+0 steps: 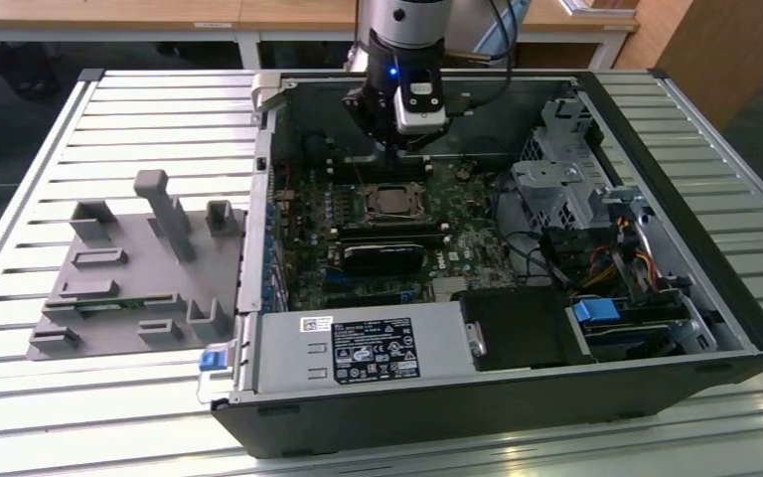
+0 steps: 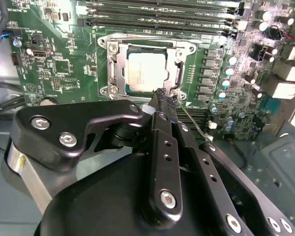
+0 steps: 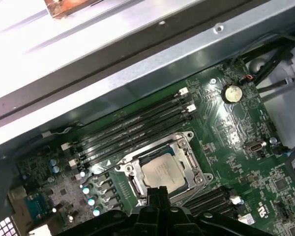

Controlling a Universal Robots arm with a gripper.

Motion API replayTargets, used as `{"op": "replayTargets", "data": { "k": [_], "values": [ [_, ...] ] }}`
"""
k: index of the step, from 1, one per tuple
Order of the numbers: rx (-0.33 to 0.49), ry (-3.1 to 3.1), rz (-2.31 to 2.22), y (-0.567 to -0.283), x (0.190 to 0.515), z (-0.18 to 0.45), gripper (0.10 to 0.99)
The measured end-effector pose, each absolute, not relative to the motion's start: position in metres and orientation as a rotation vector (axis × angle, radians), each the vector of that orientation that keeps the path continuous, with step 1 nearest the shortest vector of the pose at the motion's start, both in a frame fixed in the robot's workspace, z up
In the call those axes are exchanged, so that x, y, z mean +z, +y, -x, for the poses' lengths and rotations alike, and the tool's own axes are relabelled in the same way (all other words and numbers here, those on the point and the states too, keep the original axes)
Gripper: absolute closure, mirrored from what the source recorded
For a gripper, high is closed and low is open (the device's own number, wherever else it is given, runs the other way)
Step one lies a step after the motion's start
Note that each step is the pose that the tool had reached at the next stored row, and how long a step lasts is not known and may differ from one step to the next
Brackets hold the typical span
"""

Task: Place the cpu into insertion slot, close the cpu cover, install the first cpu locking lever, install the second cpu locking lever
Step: 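Install the first cpu locking lever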

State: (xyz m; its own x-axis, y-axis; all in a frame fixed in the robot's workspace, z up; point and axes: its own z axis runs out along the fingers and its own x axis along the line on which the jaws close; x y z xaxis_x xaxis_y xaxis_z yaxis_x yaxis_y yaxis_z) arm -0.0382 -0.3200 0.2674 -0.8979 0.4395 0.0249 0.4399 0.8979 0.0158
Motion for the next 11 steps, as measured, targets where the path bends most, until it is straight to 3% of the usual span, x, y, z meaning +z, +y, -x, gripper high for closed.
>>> {"op": "replayTargets", "data": {
  "k": [11],
  "values": [
    [-0.041, -3.074, 0.576, -0.3200, 0.2662, 0.0439, 0.980]
  ]
}}
